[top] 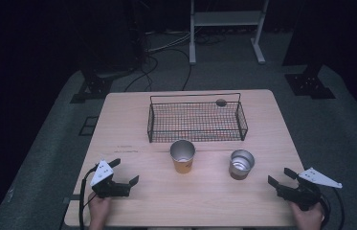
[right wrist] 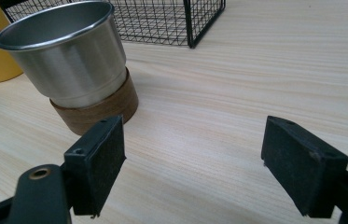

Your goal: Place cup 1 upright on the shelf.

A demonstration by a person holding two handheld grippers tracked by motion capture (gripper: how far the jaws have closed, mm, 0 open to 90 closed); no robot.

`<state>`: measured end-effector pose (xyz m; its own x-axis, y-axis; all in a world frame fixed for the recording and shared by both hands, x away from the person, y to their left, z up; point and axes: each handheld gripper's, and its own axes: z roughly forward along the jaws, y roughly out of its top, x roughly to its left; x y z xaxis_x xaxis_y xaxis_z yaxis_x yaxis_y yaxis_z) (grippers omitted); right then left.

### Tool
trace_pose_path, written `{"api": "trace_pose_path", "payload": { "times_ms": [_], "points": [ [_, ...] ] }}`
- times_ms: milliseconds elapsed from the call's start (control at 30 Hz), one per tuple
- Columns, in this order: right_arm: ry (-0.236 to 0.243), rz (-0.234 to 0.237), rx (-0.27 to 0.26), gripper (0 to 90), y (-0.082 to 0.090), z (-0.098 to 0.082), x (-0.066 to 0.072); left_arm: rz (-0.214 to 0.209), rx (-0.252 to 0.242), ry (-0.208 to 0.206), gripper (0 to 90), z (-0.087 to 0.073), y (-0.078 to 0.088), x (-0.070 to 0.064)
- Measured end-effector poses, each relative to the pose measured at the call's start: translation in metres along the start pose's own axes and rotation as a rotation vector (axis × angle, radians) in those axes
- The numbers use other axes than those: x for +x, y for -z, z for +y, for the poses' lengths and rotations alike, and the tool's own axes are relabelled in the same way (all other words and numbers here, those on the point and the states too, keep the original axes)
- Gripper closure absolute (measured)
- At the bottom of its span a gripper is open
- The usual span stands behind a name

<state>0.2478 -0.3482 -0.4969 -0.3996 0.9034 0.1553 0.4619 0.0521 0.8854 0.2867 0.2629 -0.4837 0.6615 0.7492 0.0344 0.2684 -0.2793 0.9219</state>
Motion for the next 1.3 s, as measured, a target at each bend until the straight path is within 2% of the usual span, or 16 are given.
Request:
{"api": "trace_pose_path", "payload": {
  "times_ms": [133,167,333,467,600,833,1000,1300],
  "points": [
    [-0.007,0.005,-0.009,20.5,0.002,0.0,0.0,-0.001,-0.001,-0.003,0.0,0.0,0.0,-0.001],
    [-0.022,0.012,-0.013,20.2,0.002,0.001,0.0,-0.003,-0.002,-0.004,0.0,0.0,0.0,-0.001],
    [-0.012,0.009,-0.024,19.3,0.005,0.003,0.005,-0.006,-0.002,-0.005,0.0,0.0,0.0,-0.001],
    [-0.022,0.033,-0.027,16.3,0.006,0.005,0.01,-0.008,-0.002,-0.011,0.0,0.0,0.0,-0.001],
    [0.021,0.039,-0.014,14.6,0.006,0.008,0.021,-0.01,-0.007,-0.01,0.0,0.0,0.0,-0.001],
    [0.067,0.054,0.004,13.8,0.007,0.014,0.031,-0.009,-0.011,-0.011,0.0,-0.001,0.001,-0.001],
    [0.125,0.067,0.013,13.8,0.01,0.017,0.037,-0.007,-0.01,-0.01,0.0,-0.001,0.001,-0.001],
    [0.151,0.101,0.039,13.4,0.008,0.017,0.05,-0.007,-0.01,-0.012,0.0,-0.001,0.001,-0.001]
  ]
}}
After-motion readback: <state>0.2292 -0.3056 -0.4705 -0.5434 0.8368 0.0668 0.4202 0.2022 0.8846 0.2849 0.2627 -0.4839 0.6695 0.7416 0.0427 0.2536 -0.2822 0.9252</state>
